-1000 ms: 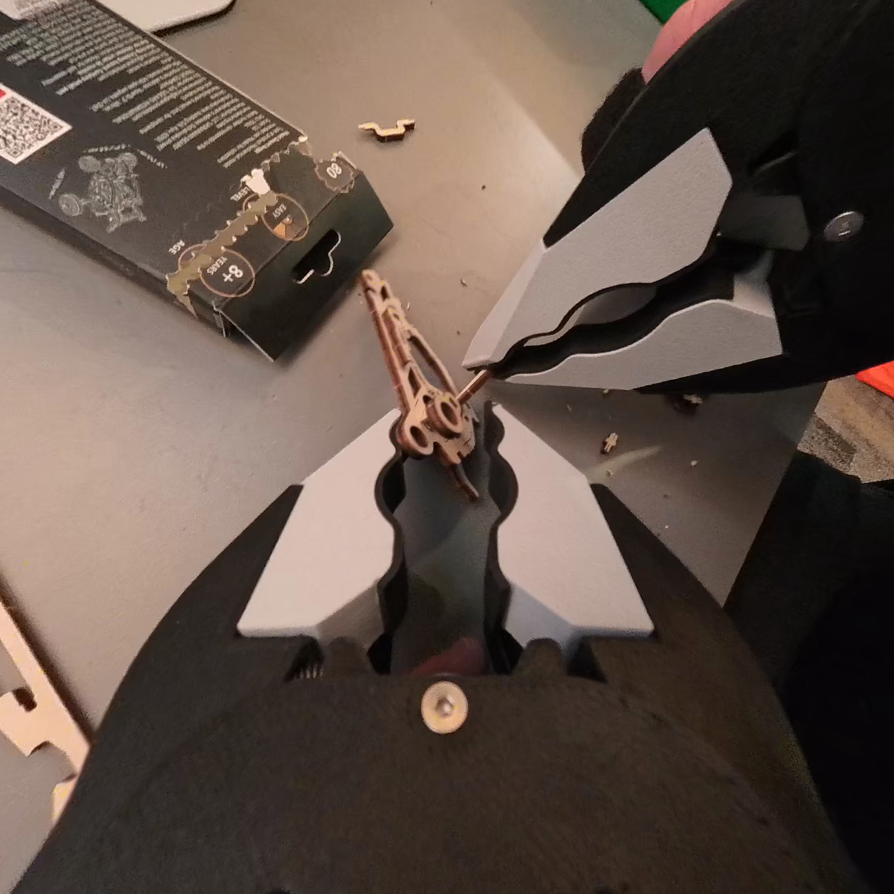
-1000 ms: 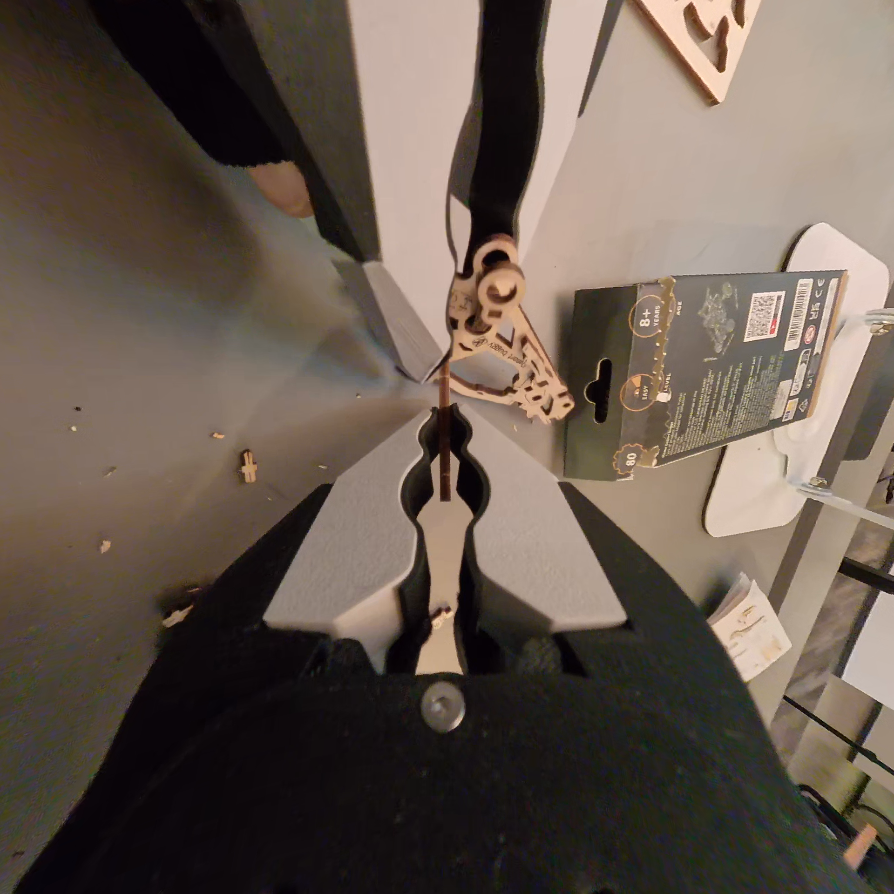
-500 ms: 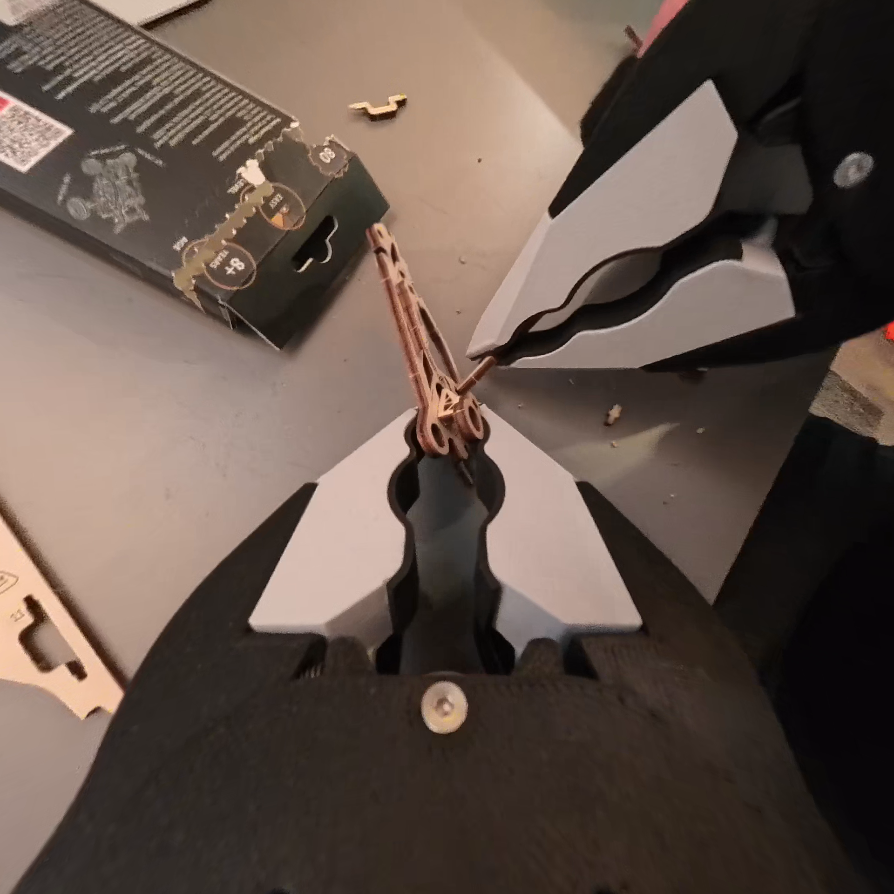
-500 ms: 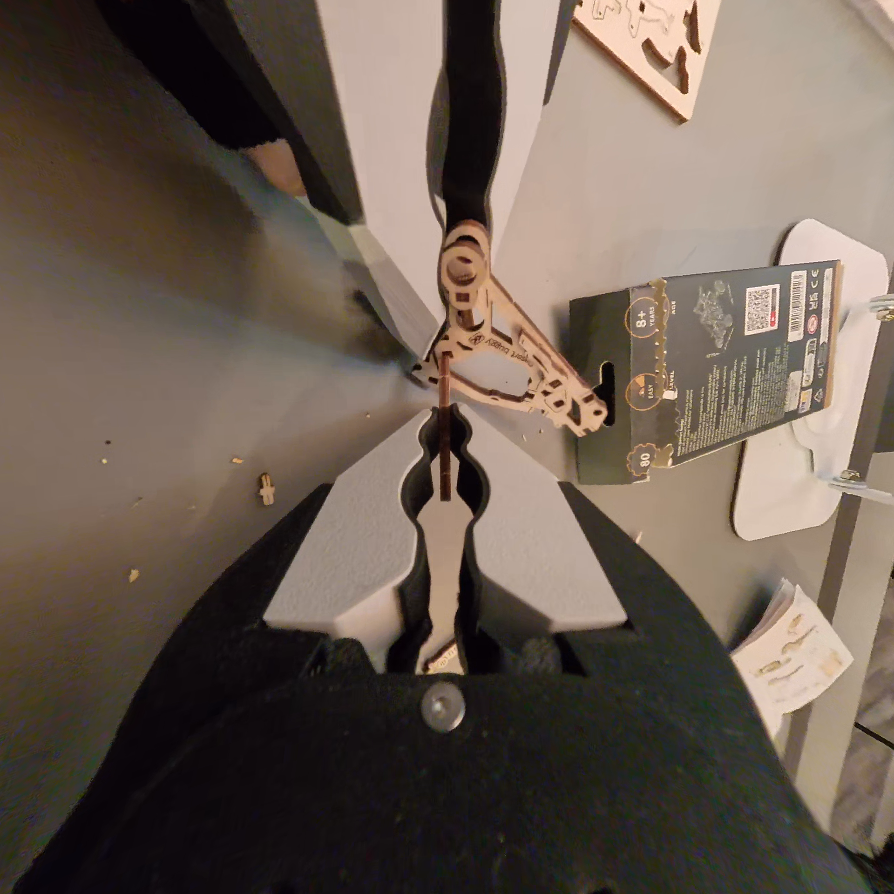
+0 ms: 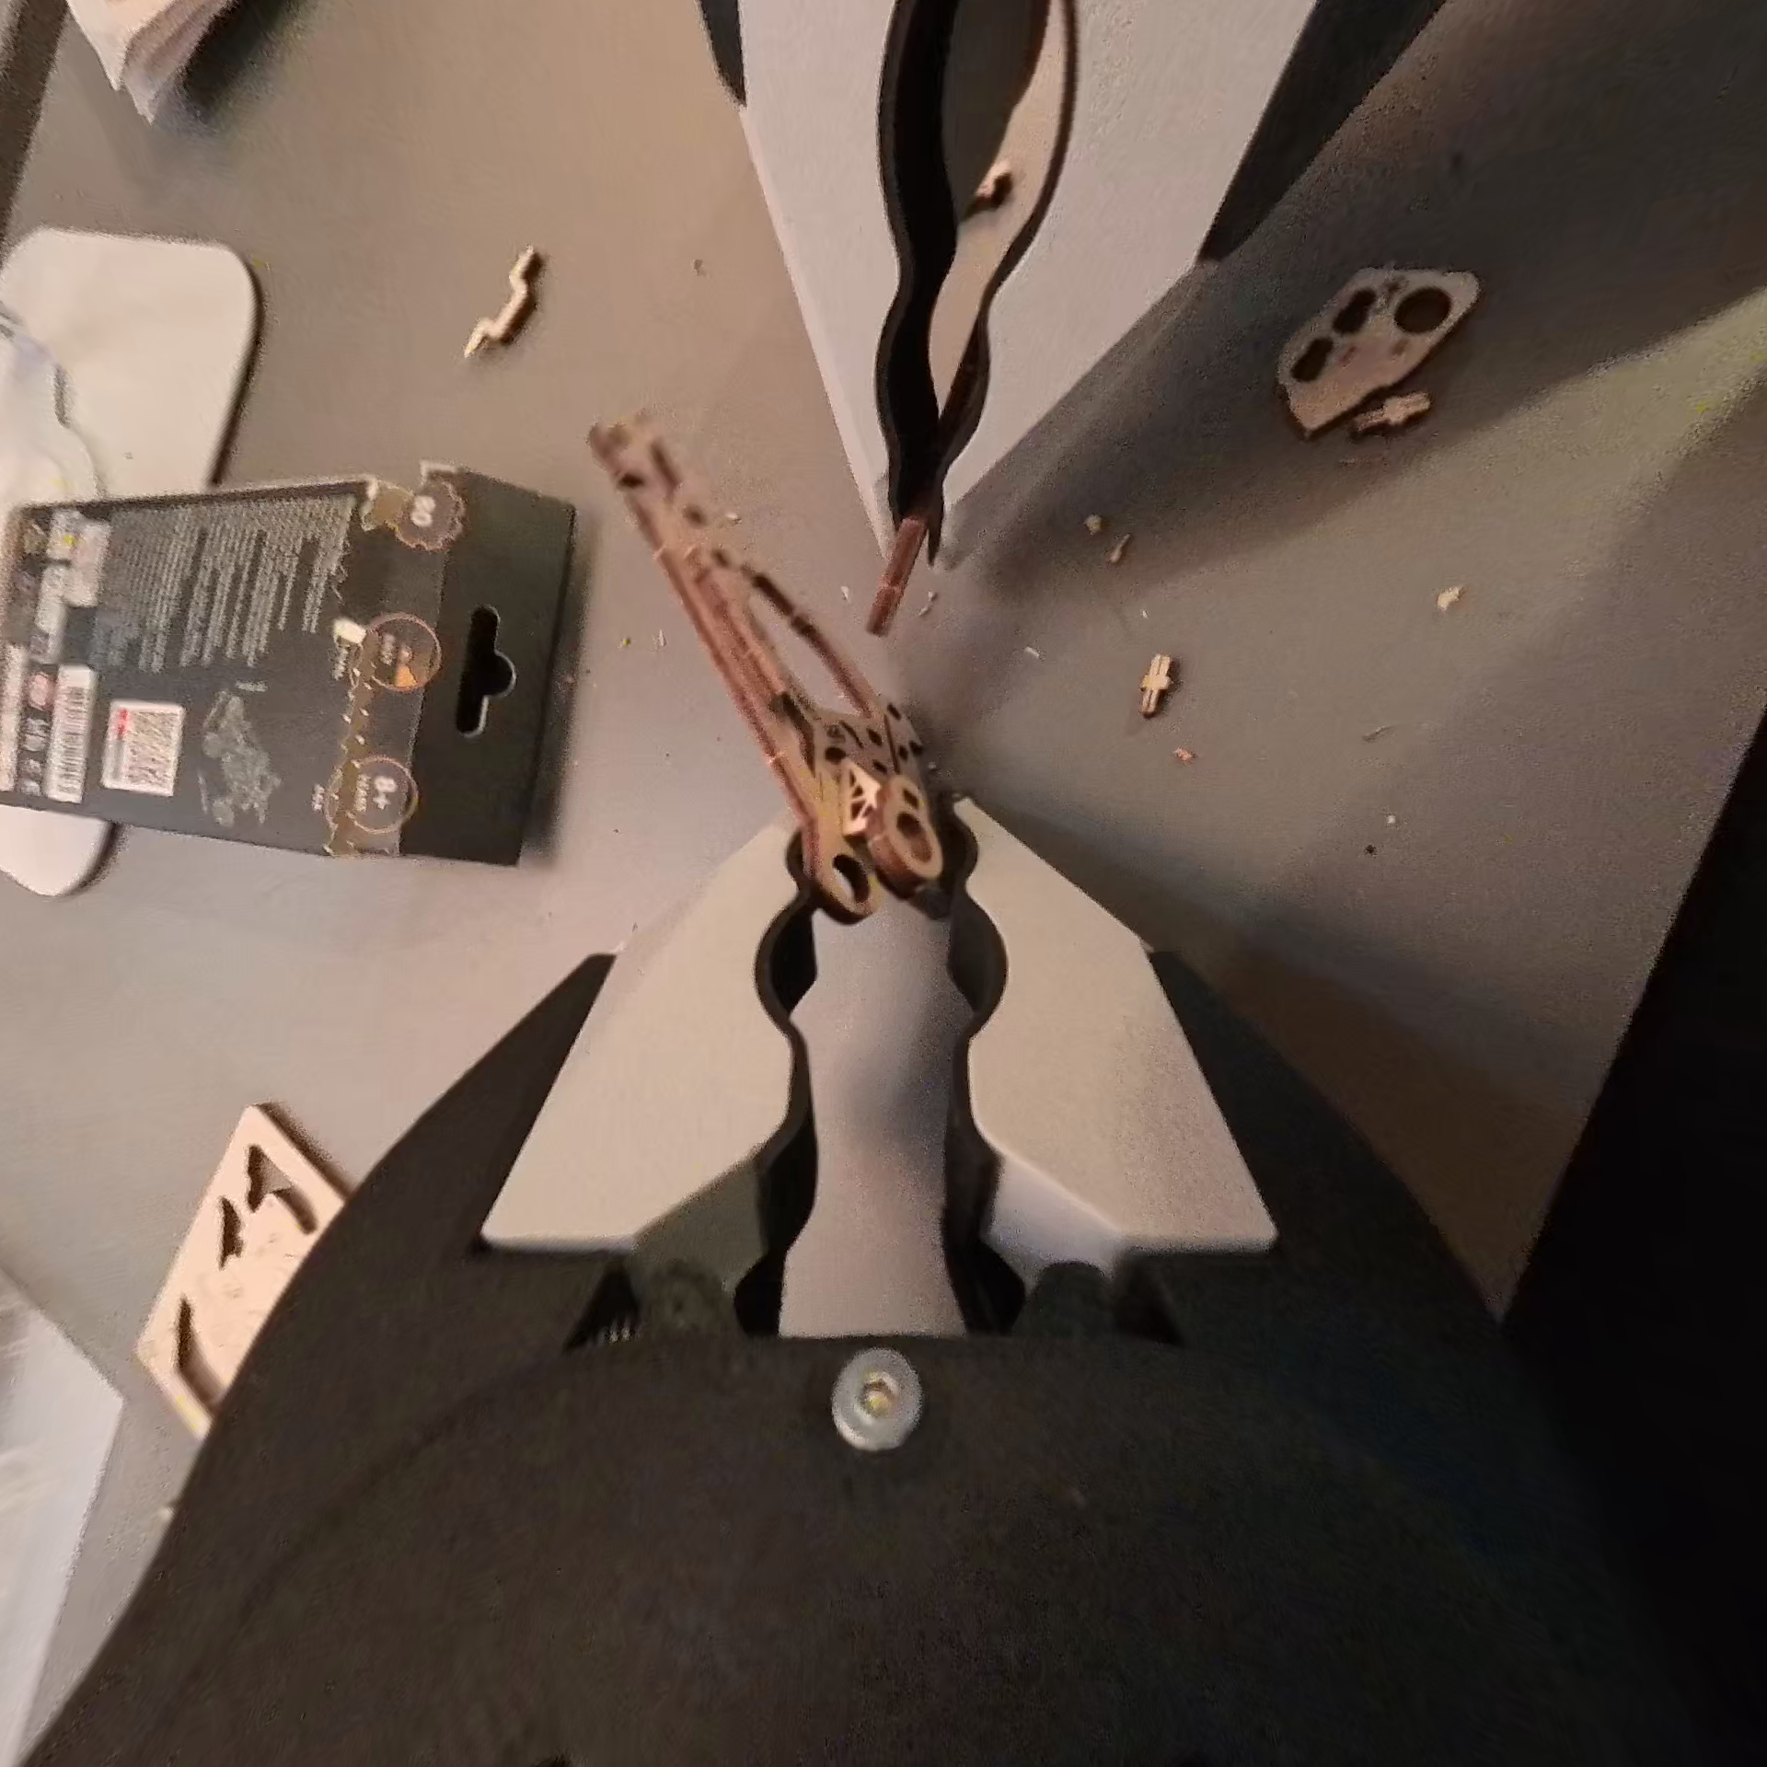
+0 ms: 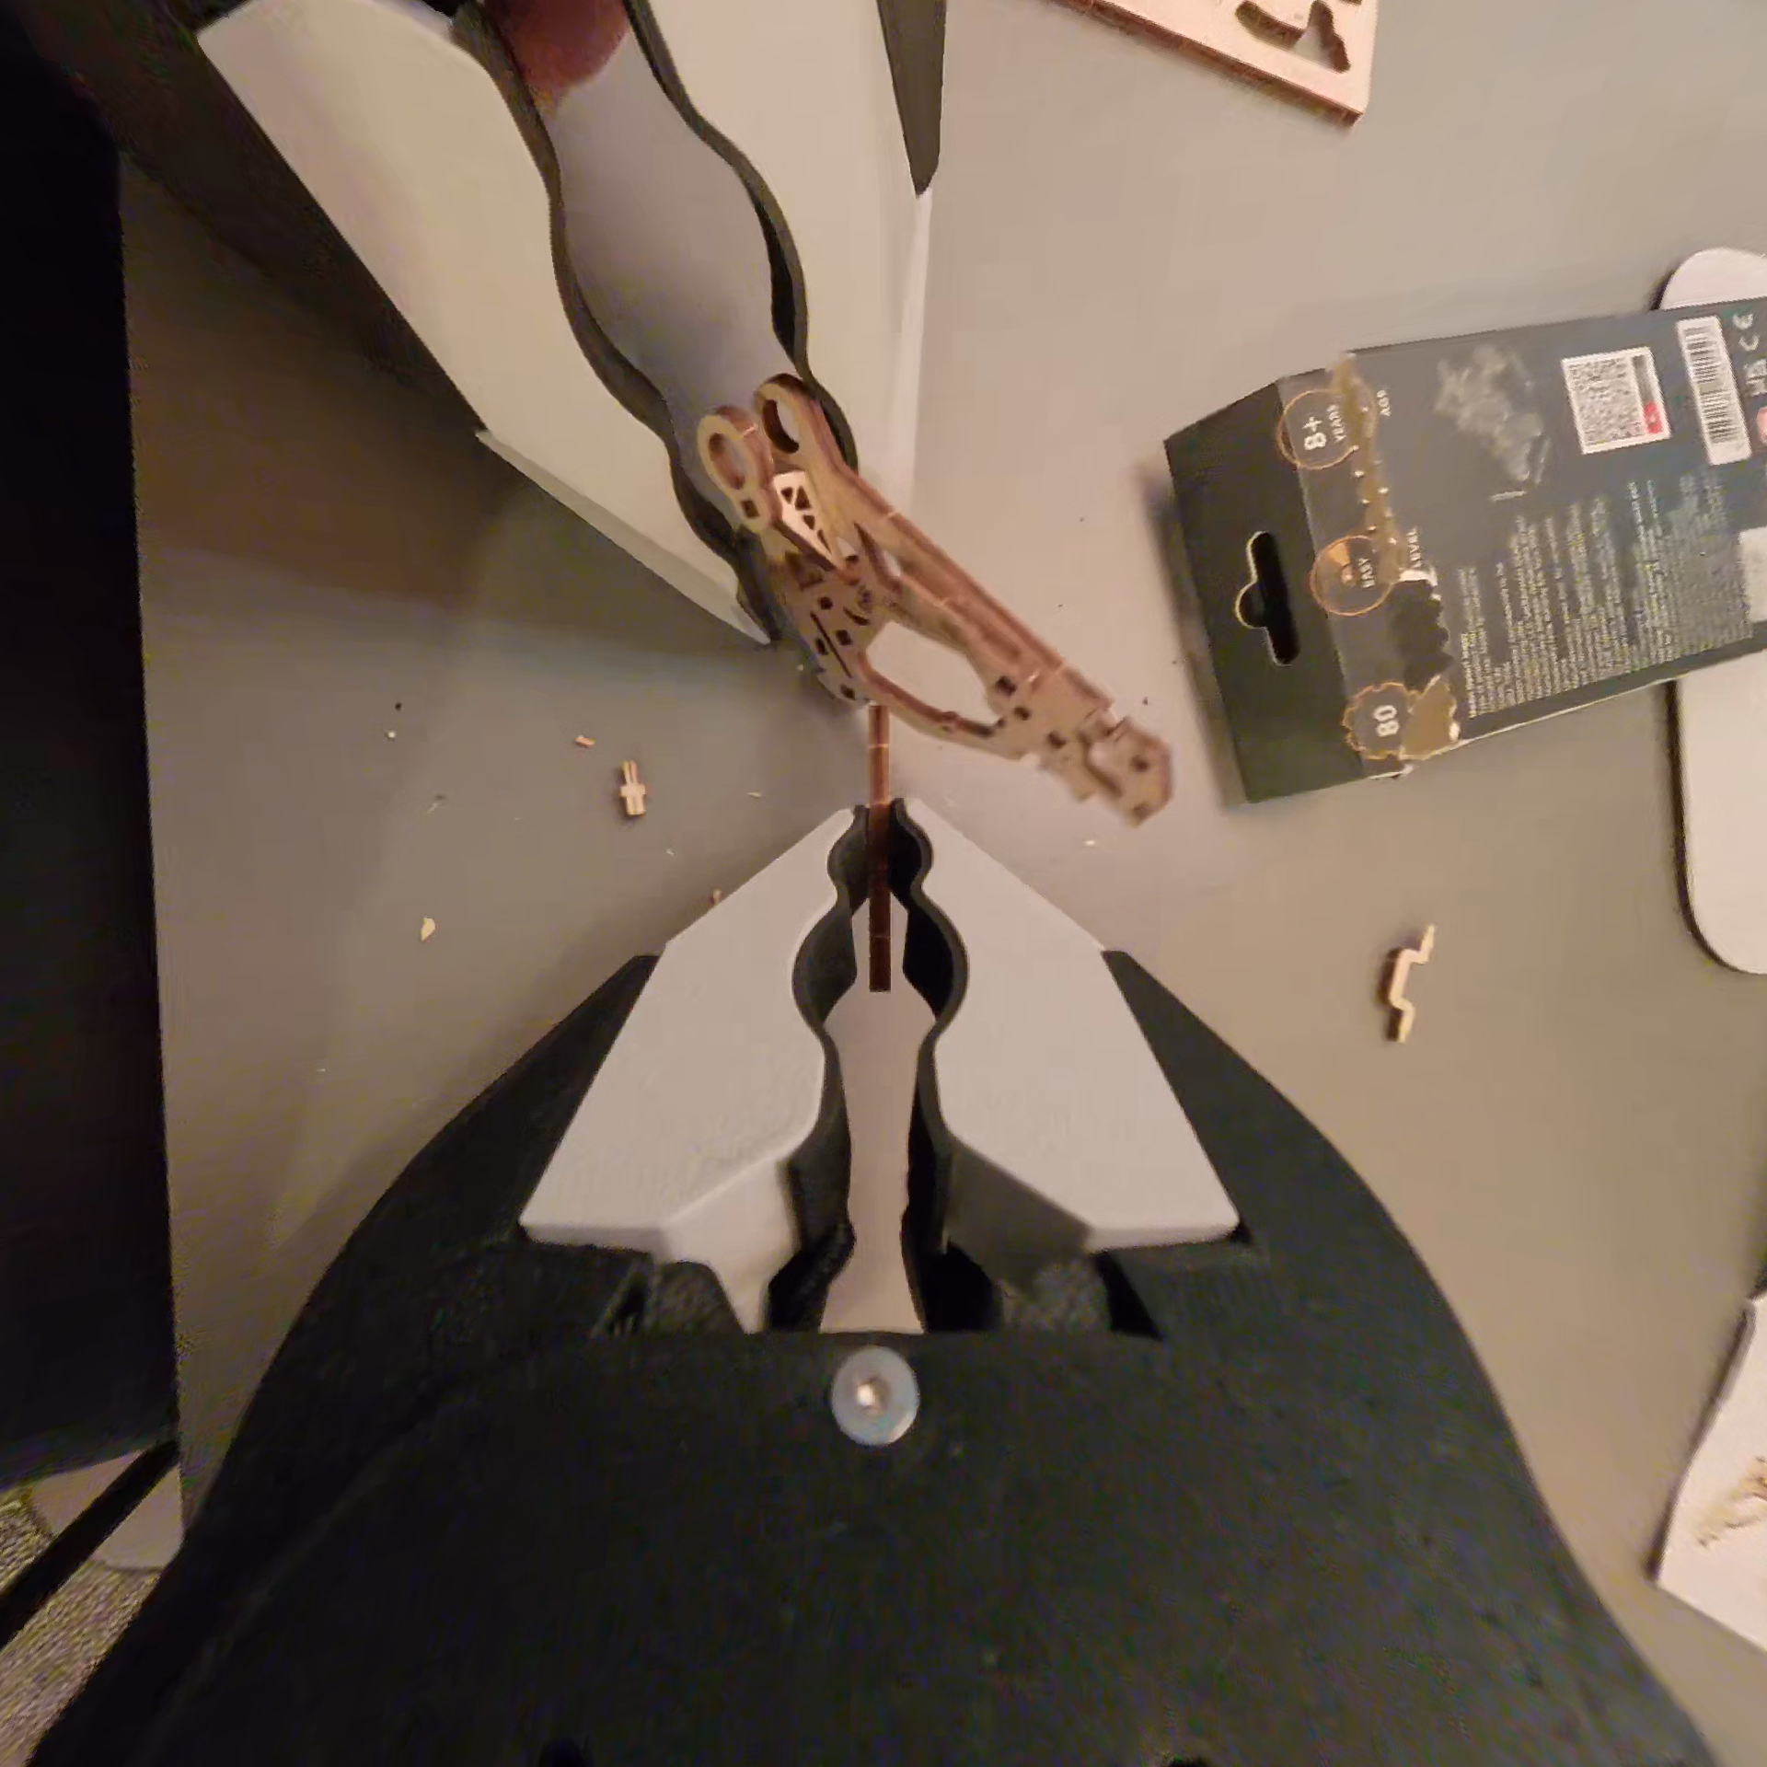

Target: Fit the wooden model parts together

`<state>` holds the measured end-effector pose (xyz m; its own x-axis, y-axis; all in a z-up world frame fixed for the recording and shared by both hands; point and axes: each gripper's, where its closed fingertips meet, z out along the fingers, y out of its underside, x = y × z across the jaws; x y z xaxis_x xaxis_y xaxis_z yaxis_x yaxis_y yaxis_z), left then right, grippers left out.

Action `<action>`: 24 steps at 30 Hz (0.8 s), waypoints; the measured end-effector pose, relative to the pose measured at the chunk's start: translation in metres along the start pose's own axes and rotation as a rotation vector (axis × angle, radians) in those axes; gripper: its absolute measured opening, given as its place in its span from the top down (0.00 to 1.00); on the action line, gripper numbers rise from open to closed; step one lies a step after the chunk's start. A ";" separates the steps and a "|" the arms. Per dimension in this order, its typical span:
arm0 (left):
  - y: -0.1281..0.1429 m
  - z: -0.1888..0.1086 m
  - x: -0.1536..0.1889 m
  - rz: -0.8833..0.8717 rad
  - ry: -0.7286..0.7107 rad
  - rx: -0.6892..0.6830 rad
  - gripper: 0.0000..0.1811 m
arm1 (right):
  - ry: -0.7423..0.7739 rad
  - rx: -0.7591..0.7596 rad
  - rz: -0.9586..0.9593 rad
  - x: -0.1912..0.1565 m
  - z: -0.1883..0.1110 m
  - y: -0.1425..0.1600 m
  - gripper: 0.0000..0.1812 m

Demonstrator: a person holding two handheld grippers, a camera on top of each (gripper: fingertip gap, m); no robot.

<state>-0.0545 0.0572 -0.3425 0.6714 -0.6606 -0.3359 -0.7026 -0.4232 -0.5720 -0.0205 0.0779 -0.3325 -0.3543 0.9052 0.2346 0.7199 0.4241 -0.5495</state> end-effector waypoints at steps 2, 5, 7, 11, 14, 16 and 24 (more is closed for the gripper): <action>-0.001 -0.001 0.001 0.020 -0.017 0.008 0.89 | 0.000 0.016 0.006 -0.005 0.004 0.000 1.00; -0.004 -0.007 -0.004 0.035 -0.060 0.034 0.91 | 0.001 0.026 0.014 -0.009 0.008 0.000 1.00; -0.006 -0.009 -0.004 -0.014 -0.035 0.045 0.90 | 0.001 0.016 0.016 -0.008 0.012 0.001 1.00; -0.015 -0.012 -0.006 -0.161 0.028 0.111 0.88 | -0.013 0.025 0.030 -0.006 0.015 -0.003 1.00; -0.016 -0.012 -0.010 -0.290 0.076 0.131 0.87 | -0.017 0.021 0.028 -0.005 0.017 -0.004 1.00; -0.018 -0.011 -0.010 -0.393 0.130 0.154 0.88 | -0.022 0.025 0.035 -0.005 0.017 -0.005 1.00; -0.023 -0.007 -0.017 -0.570 0.206 0.199 0.98 | -0.025 0.046 0.067 -0.004 0.017 -0.005 1.00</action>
<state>-0.0518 0.0739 -0.3186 0.8539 -0.4796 0.2022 -0.1777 -0.6338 -0.7528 -0.0329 0.0721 -0.3447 -0.3217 0.9303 0.1760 0.7145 0.3605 -0.5996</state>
